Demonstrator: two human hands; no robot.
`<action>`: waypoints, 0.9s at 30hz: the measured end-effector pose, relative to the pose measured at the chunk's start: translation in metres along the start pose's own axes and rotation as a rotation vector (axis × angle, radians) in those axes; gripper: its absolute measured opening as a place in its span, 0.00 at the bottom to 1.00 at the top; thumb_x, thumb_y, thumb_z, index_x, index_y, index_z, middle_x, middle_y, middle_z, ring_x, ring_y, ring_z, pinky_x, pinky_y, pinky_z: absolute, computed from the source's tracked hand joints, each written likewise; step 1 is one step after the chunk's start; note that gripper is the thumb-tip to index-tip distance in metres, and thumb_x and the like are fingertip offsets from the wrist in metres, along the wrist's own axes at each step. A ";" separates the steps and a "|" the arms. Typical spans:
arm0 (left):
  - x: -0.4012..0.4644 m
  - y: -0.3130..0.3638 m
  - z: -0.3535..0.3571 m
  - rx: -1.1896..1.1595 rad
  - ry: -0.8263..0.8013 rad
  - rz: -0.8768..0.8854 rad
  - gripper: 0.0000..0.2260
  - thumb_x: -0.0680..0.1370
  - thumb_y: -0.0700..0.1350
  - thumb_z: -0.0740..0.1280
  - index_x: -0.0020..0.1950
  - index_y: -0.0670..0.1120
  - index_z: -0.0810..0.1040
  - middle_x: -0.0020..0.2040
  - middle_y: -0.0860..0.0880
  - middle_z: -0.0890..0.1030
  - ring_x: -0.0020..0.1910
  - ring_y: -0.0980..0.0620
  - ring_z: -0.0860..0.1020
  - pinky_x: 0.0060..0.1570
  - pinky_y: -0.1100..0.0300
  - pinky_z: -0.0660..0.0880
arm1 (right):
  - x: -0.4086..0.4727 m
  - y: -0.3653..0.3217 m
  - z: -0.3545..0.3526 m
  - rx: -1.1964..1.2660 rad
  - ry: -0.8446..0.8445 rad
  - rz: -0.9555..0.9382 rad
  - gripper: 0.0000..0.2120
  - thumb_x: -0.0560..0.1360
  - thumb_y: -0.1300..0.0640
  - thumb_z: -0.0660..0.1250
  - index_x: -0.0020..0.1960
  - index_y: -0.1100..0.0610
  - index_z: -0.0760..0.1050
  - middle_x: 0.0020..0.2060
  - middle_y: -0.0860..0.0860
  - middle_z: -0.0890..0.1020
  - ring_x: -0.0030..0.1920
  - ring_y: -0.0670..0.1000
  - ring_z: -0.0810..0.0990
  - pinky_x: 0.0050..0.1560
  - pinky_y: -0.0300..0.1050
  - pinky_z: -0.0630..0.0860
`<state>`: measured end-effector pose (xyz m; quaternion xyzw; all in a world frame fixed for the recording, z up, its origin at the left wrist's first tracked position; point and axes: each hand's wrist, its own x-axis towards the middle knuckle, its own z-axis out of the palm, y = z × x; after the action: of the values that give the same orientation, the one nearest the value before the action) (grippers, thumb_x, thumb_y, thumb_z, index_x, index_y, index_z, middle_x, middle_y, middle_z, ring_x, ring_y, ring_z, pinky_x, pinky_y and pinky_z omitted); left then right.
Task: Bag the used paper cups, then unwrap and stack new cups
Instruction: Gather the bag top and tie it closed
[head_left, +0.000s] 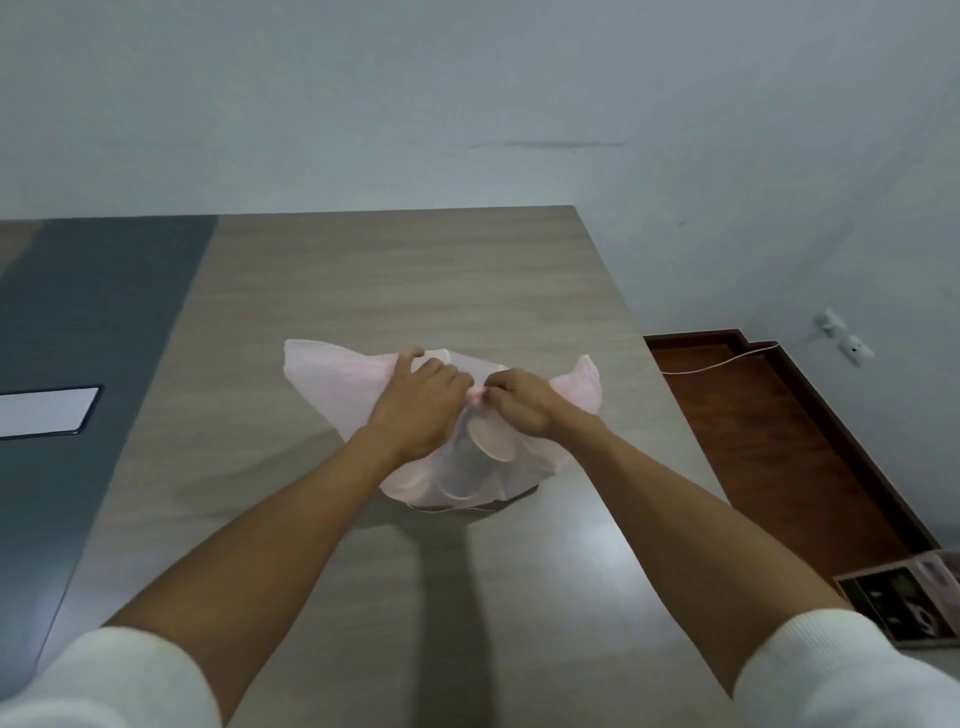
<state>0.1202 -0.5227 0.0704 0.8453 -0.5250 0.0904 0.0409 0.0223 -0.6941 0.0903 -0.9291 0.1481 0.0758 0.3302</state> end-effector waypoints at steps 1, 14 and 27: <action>-0.001 0.003 0.004 0.009 -0.028 0.005 0.07 0.81 0.46 0.62 0.56 0.50 0.78 0.51 0.51 0.81 0.52 0.46 0.78 0.65 0.46 0.58 | 0.000 0.000 -0.003 0.028 -0.035 0.017 0.13 0.81 0.50 0.60 0.39 0.48 0.75 0.41 0.48 0.81 0.47 0.55 0.77 0.56 0.54 0.71; 0.014 0.004 0.014 -0.174 -0.130 -0.202 0.16 0.82 0.54 0.55 0.46 0.50 0.79 0.58 0.50 0.68 0.57 0.49 0.70 0.57 0.49 0.63 | -0.037 0.060 -0.083 0.692 -0.006 0.141 0.14 0.74 0.64 0.72 0.59 0.57 0.84 0.54 0.54 0.87 0.56 0.52 0.84 0.62 0.45 0.75; -0.006 0.009 0.007 -0.188 -0.086 -0.194 0.14 0.84 0.58 0.56 0.52 0.52 0.77 0.55 0.52 0.75 0.57 0.50 0.73 0.68 0.47 0.59 | 0.008 -0.024 0.035 0.519 0.655 0.295 0.12 0.84 0.61 0.57 0.66 0.56 0.68 0.48 0.52 0.79 0.47 0.51 0.79 0.48 0.41 0.72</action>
<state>0.1104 -0.5226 0.0619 0.8876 -0.4483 -0.0002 0.1060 0.0359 -0.6562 0.0758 -0.7594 0.3903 -0.2161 0.4737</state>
